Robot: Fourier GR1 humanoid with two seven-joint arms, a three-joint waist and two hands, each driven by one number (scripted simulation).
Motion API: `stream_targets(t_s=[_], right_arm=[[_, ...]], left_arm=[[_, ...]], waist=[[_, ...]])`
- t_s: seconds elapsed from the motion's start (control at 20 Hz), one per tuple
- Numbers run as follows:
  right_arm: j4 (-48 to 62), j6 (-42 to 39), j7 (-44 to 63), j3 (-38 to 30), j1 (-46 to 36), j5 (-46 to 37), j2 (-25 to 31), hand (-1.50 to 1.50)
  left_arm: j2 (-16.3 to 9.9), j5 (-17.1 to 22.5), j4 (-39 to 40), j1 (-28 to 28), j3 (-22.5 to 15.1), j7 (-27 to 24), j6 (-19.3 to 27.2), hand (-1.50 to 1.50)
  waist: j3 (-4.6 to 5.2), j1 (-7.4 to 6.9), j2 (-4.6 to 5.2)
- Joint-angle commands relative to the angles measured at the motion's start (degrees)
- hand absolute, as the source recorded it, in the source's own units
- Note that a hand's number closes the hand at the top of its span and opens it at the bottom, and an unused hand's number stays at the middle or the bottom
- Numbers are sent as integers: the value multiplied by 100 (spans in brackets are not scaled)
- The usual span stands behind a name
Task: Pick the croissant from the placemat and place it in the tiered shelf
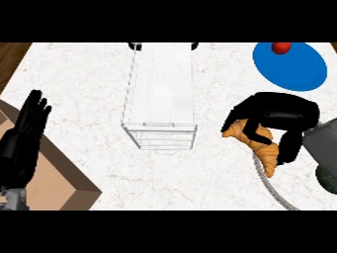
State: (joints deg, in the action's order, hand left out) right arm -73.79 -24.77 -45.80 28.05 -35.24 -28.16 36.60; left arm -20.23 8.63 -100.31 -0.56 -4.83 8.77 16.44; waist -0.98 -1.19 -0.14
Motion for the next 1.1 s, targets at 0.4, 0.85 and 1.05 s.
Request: stream_targets(t_s=[0.4,0.85,1.05], right_arm=[[1161,-1624,452,-1495,-1873,2089,390,150],[2346,-998,1169,-1303,-2669,1978,-764,150],[2708,-740,1284,-1278,-2944,1855,-1223,150]], left_arm=[[322,-131,308,-338,-175,-144,176,0],[97,176,429,-280,83,-308,-150,0],[399,-97,508,-319,-225,-385,116,0]], waist=[[99,13,58],[101,-79,77],[101,-26,68]])
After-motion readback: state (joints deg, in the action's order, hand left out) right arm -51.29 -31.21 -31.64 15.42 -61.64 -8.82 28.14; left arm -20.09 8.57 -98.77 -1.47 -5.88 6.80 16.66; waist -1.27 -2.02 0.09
